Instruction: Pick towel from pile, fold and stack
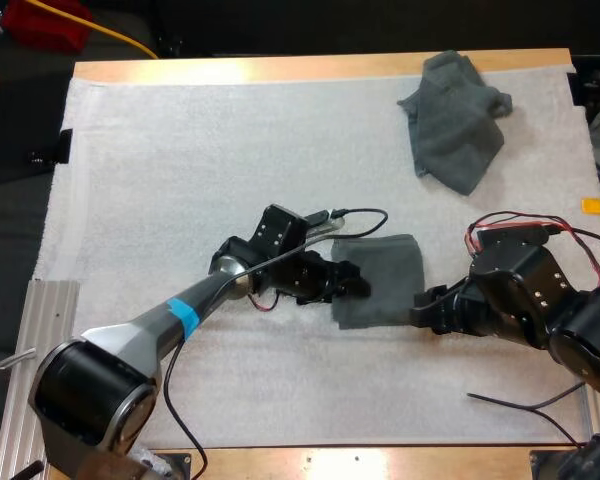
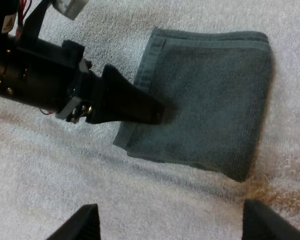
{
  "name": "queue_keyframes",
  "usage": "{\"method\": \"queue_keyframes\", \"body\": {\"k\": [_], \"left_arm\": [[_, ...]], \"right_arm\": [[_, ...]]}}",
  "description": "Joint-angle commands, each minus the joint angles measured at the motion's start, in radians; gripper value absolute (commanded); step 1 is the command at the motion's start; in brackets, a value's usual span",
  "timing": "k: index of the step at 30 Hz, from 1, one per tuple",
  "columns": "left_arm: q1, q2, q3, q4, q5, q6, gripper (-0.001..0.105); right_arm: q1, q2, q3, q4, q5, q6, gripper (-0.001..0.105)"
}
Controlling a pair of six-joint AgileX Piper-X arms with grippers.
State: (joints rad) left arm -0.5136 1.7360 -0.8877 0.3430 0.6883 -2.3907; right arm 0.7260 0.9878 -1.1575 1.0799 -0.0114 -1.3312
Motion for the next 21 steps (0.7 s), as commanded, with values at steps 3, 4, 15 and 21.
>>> {"method": "queue_keyframes", "body": {"k": [3, 4, 15, 21], "left_arm": [[-0.014, 0.018, -0.007, -0.006, 0.020, -0.022, 0.065], [-0.019, 0.018, -0.007, -0.006, 0.020, -0.022, 0.065], [-0.036, 0.018, -0.007, -0.006, 0.020, -0.022, 0.011], [-0.036, 0.018, -0.007, 0.001, 0.042, 0.004, 0.000]], "right_arm": [[0.000, -0.006, -0.007, 0.009, 0.000, 0.002, 0.058], [0.000, -0.006, -0.007, 0.009, 0.000, 0.003, 0.058], [0.000, -0.006, -0.007, 0.009, 0.000, 0.003, 0.058], [0.000, -0.006, -0.007, 0.009, -0.004, 0.003, 0.058]]}}
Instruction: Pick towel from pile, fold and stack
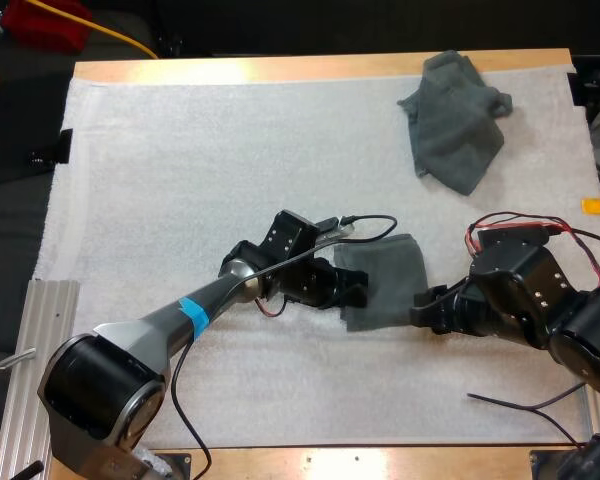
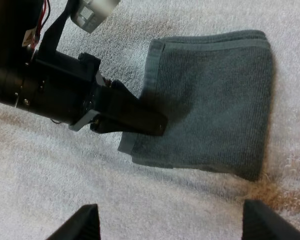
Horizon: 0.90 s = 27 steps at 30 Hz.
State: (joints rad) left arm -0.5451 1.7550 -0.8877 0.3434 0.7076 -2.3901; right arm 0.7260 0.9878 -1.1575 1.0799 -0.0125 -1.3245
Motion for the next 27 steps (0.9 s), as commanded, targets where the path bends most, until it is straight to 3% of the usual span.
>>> {"method": "queue_keyframes", "body": {"k": [1, 7, 16, 19, 27], "left_arm": [[-0.004, -0.002, -0.007, 0.011, 0.030, 0.018, 0.000], [0.039, -0.039, -0.007, 0.152, -0.036, 0.180, 0.000], [0.201, -0.098, -0.007, 0.342, -0.109, 0.390, 0.000], [0.257, -0.110, -0.007, 0.412, -0.174, 0.468, 0.000], [0.393, -0.131, -0.014, 0.555, -0.439, 0.661, 0.000]], "right_arm": [[0.000, -0.006, -0.007, 0.009, -0.008, -0.004, 0.058], [0.000, -0.006, -0.007, 0.009, -0.031, 0.001, 0.058], [0.000, -0.006, -0.007, 0.009, -0.038, 0.003, 0.058], [0.000, -0.006, -0.007, 0.009, -0.038, 0.003, 0.058], [0.000, -0.006, -0.007, 0.009, -0.055, 0.003, 0.058]]}}
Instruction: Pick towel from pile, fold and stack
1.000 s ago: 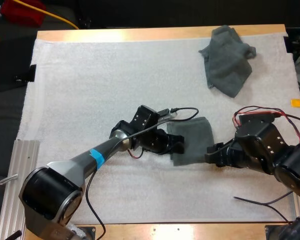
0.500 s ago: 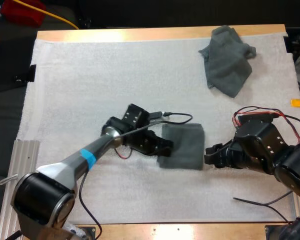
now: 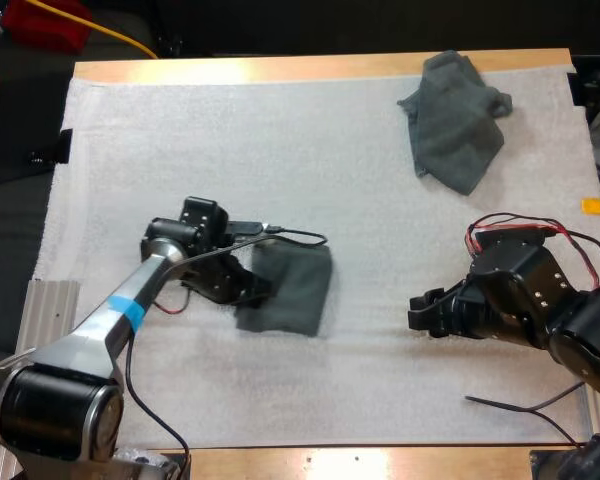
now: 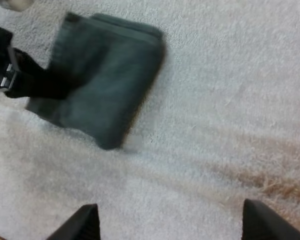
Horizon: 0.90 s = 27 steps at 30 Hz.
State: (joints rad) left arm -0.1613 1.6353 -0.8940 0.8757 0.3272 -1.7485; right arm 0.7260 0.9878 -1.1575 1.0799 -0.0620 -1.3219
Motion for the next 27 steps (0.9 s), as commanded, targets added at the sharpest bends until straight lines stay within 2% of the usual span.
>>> {"method": "queue_keyframes", "body": {"k": [1, 5, 8, 22, 27], "left_arm": [[0.023, -0.012, -0.012, 0.033, -0.079, 0.031, 0.000], [0.087, -0.012, -0.034, 0.059, -0.170, 0.067, 0.000], [0.136, -0.012, -0.047, 0.067, -0.207, 0.094, 0.000], [0.395, -0.012, -0.098, 0.061, -0.227, 0.090, 0.000], [0.424, -0.012, -0.110, 0.056, -0.310, 0.096, 0.000]], "right_arm": [[0.000, -0.006, -0.007, 0.009, -0.007, 0.000, 0.058], [0.000, -0.006, -0.007, 0.009, -0.011, 0.000, 0.058], [0.000, -0.006, -0.007, 0.009, -0.018, 0.000, 0.058], [0.000, -0.006, -0.007, 0.009, -0.030, 0.000, 0.058], [0.000, -0.006, -0.007, 0.009, -0.031, 0.000, 0.058]]}}
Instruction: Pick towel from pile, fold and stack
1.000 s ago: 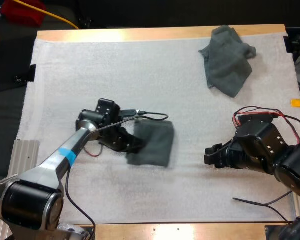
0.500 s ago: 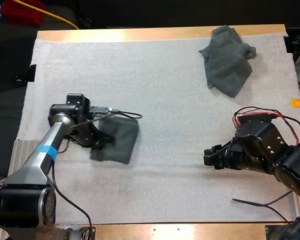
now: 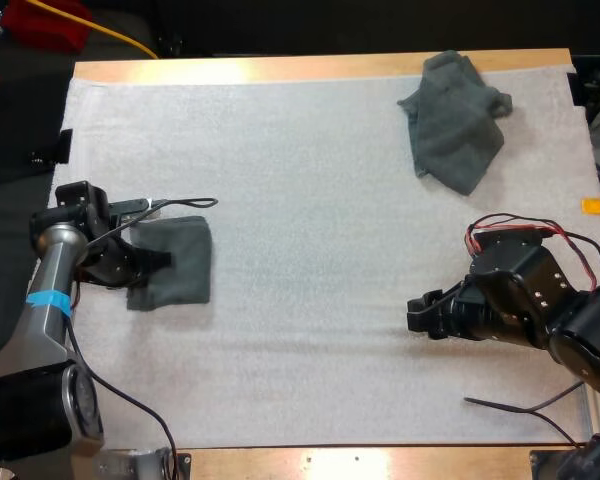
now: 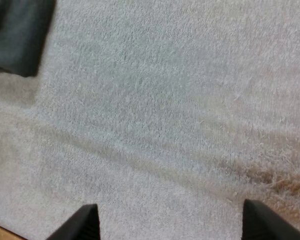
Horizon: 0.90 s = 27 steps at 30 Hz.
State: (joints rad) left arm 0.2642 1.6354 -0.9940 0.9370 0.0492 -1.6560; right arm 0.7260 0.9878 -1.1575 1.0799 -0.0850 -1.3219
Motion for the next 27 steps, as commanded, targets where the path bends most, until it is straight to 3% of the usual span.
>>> {"method": "queue_keyframes", "body": {"k": [1, 5, 12, 14, 21, 27], "left_arm": [[-0.001, -0.012, -0.012, -0.005, -0.051, 0.007, 0.000], [-0.001, -0.012, -0.013, -0.019, -0.139, 0.009, 0.008], [-0.001, -0.012, -0.038, -0.015, -0.200, 0.004, 0.054], [-0.001, -0.012, -0.053, -0.002, -0.236, -0.004, 0.062], [-0.001, -0.068, -0.076, 0.016, -0.240, -0.007, 0.063], [-0.001, -0.154, -0.076, 0.013, -0.123, -0.007, 0.063]], "right_arm": [[0.000, -0.006, -0.007, 0.009, -0.009, 0.000, 0.058], [0.000, -0.006, -0.007, 0.009, -0.009, 0.000, 0.058], [0.000, -0.006, -0.007, 0.009, -0.009, -0.003, 0.058], [0.000, -0.006, -0.007, 0.009, -0.009, -0.004, 0.058], [0.000, -0.006, -0.007, 0.009, -0.009, -0.005, 0.058], [0.000, -0.006, -0.007, 0.009, -0.007, -0.027, 0.058]]}}
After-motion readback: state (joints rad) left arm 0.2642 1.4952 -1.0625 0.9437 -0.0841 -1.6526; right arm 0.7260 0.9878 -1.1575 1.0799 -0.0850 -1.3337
